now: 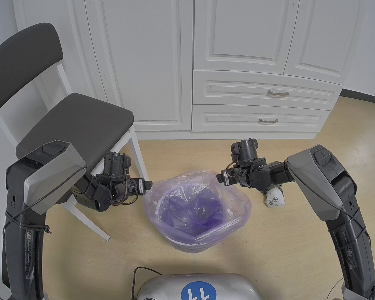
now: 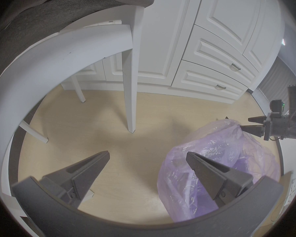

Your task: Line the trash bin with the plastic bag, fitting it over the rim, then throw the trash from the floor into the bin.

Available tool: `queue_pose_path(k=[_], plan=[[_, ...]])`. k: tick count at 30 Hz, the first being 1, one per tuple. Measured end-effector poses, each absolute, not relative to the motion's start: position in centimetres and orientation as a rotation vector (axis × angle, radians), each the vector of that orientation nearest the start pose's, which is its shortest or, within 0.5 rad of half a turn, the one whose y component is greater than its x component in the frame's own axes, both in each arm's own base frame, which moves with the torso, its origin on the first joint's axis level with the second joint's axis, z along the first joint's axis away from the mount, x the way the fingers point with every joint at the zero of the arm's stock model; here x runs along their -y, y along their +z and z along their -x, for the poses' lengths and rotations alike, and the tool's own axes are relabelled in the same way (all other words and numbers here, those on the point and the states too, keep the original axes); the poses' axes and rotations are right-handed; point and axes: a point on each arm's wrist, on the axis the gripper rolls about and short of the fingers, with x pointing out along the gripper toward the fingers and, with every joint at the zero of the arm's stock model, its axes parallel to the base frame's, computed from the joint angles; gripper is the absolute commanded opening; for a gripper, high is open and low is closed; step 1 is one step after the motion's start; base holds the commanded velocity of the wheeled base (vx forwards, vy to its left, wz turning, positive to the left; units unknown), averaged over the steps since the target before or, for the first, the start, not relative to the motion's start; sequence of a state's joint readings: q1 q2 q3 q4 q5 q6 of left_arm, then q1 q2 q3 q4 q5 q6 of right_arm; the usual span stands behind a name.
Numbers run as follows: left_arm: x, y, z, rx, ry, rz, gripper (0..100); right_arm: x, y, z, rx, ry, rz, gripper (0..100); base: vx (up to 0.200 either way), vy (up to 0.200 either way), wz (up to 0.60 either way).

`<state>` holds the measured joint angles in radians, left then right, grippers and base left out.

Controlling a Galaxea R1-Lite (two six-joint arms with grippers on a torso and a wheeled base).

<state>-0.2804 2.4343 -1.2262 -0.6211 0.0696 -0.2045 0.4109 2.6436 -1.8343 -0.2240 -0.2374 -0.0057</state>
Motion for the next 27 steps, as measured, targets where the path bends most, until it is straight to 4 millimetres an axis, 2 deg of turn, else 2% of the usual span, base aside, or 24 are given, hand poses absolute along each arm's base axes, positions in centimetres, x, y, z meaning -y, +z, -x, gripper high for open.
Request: queue_pose_path(k=[6,13,17,27], plan=[[12.2,0.1,-43.0,-0.572,-0.147,0.102,100,-19.5,1.4,-49.3,-0.535,0.126,0.099,100,0.000,0.000,0.00],[12.3,0.0,-42.9,-0.575,-0.151,0.101,100,-20.6,4.2,-49.1,-0.469,0.141,0.043,100,0.000,0.000,0.00],[12.4,-0.1,-42.8,-0.579,-0.155,0.101,100,-21.5,5.6,-48.2,-0.470,0.162,0.044,100,0.000,0.000,0.00],[13.0,-0.7,-42.4,-0.599,-0.181,0.099,100,-20.8,5.6,-44.3,-0.630,0.241,0.088,100,0.000,0.000,0.00]])
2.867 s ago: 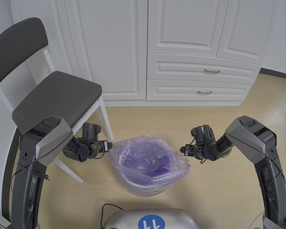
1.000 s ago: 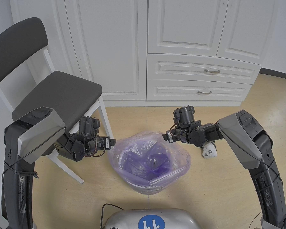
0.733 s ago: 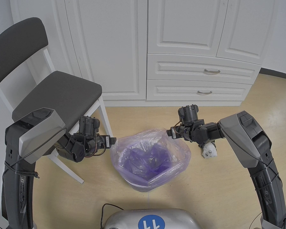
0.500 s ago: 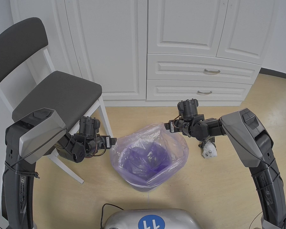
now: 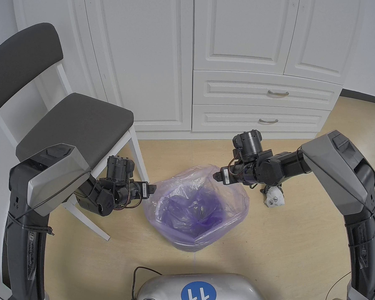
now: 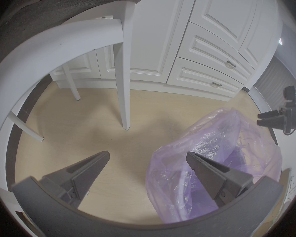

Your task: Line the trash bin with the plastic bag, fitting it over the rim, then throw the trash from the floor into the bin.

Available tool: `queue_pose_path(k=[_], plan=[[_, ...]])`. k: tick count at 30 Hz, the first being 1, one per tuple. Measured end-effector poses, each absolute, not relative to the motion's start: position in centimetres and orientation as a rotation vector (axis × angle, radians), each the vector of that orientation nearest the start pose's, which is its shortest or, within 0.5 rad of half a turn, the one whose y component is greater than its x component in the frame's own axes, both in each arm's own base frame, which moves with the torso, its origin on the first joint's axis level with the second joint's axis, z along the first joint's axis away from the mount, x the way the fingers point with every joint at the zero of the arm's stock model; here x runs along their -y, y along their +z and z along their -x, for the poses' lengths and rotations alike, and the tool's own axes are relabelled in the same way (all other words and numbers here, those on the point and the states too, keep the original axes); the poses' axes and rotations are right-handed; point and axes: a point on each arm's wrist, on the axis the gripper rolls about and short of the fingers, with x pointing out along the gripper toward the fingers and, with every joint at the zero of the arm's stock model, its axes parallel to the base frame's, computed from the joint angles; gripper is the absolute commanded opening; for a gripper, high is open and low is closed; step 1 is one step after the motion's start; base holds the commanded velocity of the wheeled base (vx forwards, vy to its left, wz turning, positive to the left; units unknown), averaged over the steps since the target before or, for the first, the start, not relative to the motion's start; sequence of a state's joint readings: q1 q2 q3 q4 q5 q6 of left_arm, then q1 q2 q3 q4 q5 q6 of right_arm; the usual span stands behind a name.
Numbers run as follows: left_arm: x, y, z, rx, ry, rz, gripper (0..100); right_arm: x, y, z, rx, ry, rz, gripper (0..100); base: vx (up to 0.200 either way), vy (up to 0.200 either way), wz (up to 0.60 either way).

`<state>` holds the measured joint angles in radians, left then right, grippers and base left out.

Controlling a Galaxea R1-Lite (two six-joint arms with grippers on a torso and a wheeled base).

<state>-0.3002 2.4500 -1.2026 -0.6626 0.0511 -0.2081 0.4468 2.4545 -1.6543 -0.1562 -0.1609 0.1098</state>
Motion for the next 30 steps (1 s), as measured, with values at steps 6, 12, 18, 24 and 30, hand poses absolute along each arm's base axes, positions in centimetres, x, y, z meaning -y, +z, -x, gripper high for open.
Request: queue_pose_path(k=[6,12,18,24,30], plan=[[13.0,-1.0,-42.3,-0.610,-0.187,0.100,100,-19.5,5.7,-41.9,-0.699,0.232,0.069,100,0.000,0.000,0.00],[12.9,-1.3,-42.4,-0.620,-0.190,0.102,100,-17.5,3.4,-39.4,-0.680,0.210,0.025,100,0.000,0.000,0.00],[12.2,-2.4,-42.8,-0.644,-0.185,0.103,100,-15.3,0.4,-38.6,-0.583,0.214,0.006,100,0.000,0.000,0.00],[11.4,-3.9,-43.6,-0.681,-0.164,0.095,100,-13.4,-3.0,-39.4,-0.633,0.197,0.021,100,0.000,0.000,0.00],[11.0,-4.6,-44.7,-0.694,-0.142,0.090,100,-12.5,-4.5,-41.2,-0.779,0.180,0.041,100,0.000,0.000,0.00]])
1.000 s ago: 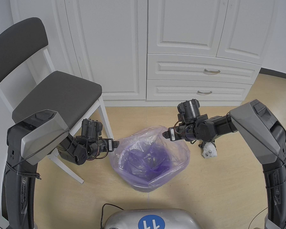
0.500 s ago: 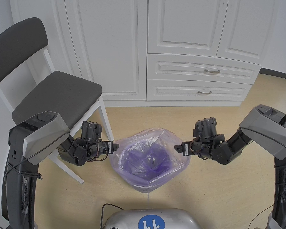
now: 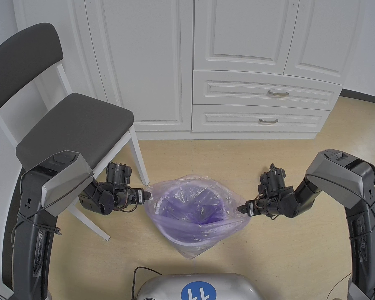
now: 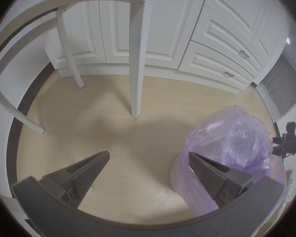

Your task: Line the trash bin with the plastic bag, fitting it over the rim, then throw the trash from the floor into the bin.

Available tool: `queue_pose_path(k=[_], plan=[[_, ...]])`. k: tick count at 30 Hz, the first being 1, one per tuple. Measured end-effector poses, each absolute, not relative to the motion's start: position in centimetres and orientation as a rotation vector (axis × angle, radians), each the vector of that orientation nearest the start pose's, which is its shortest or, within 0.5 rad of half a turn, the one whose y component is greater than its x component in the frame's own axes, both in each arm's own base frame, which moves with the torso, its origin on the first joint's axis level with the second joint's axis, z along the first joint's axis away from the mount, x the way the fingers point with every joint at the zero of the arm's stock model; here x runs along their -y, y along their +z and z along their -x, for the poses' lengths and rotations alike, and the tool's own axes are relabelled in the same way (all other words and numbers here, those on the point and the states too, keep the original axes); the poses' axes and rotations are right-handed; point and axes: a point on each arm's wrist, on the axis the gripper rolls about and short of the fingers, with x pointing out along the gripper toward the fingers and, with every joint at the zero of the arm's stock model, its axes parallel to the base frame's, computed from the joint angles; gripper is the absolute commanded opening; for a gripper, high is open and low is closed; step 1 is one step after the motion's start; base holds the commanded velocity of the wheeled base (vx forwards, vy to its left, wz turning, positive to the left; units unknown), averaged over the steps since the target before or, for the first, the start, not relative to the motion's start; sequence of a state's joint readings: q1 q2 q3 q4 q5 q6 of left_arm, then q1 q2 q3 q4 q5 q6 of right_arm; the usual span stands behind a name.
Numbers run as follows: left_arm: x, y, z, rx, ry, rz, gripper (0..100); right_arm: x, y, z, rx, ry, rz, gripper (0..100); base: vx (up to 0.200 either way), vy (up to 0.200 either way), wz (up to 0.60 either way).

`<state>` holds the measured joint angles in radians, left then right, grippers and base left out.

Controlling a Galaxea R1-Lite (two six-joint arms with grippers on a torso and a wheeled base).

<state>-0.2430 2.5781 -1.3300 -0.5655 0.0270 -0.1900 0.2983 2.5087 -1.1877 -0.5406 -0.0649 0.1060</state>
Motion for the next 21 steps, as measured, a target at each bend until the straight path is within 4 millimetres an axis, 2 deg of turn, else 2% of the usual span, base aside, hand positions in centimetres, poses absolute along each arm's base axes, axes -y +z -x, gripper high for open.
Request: queue_pose_path(k=[11,21], plan=[[11.1,-5.9,-46.9,-0.768,-0.109,0.071,100,-12.9,-3.6,-47.2,-0.890,0.182,0.089,100,0.000,0.000,0.00],[10.8,-7.0,-46.8,-0.896,-0.079,0.030,100,-12.9,-5.9,-48.4,-1.093,0.202,0.175,100,0.000,0.000,0.00]])
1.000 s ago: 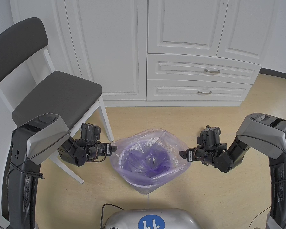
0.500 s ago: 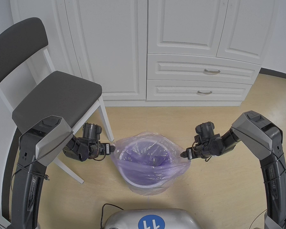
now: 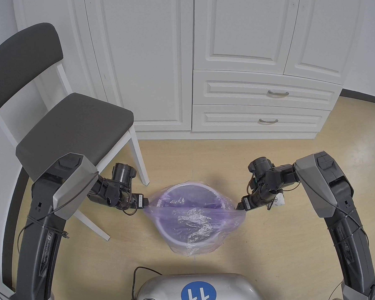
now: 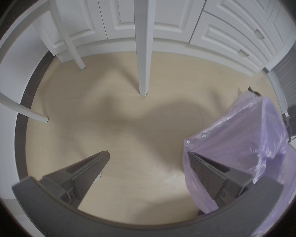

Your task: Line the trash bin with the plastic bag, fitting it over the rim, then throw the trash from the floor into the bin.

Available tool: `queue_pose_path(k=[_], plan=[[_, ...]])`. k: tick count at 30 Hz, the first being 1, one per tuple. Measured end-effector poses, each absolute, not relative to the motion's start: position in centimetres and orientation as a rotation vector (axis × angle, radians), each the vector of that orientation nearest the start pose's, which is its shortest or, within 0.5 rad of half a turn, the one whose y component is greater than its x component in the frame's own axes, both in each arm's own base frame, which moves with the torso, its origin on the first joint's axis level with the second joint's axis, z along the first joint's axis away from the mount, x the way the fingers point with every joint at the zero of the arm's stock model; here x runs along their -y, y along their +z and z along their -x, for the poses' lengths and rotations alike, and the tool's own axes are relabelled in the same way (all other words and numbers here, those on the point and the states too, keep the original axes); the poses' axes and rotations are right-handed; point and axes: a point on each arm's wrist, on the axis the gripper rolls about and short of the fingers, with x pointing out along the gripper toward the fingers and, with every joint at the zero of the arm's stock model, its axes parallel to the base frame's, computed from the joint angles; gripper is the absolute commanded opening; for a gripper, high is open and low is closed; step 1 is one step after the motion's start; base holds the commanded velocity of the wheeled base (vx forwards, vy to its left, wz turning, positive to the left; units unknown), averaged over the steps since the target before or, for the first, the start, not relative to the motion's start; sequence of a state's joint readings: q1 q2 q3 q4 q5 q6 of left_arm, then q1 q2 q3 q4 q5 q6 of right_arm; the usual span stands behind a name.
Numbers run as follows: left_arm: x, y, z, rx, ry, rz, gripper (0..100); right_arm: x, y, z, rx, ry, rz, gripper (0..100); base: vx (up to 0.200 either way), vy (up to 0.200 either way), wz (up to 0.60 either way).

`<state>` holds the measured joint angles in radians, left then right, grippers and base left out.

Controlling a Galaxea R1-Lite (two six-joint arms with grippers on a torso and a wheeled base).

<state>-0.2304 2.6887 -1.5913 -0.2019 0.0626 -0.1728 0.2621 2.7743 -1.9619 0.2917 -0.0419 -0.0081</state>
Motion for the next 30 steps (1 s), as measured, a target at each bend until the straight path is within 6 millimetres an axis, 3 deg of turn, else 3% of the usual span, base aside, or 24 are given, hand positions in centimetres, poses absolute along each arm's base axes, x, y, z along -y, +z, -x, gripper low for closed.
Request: queue_pose_path(k=[6,14,27,30], plan=[[10.0,-6.3,-45.8,-0.971,-0.089,-0.034,100,-12.4,-6.8,-48.0,-1.178,0.249,0.267,100,0.000,0.000,0.00],[9.5,-5.0,-45.0,-0.887,-0.100,-0.030,100,-11.8,-4.2,-47.5,-1.148,0.266,0.253,100,0.000,0.000,0.00],[10.0,-3.4,-41.9,-0.684,-0.147,-0.013,100,-10.6,-1.0,-43.0,-0.921,0.296,0.185,100,0.000,0.000,0.00],[10.5,-2.8,-41.0,-0.630,-0.165,-0.009,100,-10.7,-0.4,-41.8,-0.851,0.299,0.165,100,-0.200,0.000,0.00]])
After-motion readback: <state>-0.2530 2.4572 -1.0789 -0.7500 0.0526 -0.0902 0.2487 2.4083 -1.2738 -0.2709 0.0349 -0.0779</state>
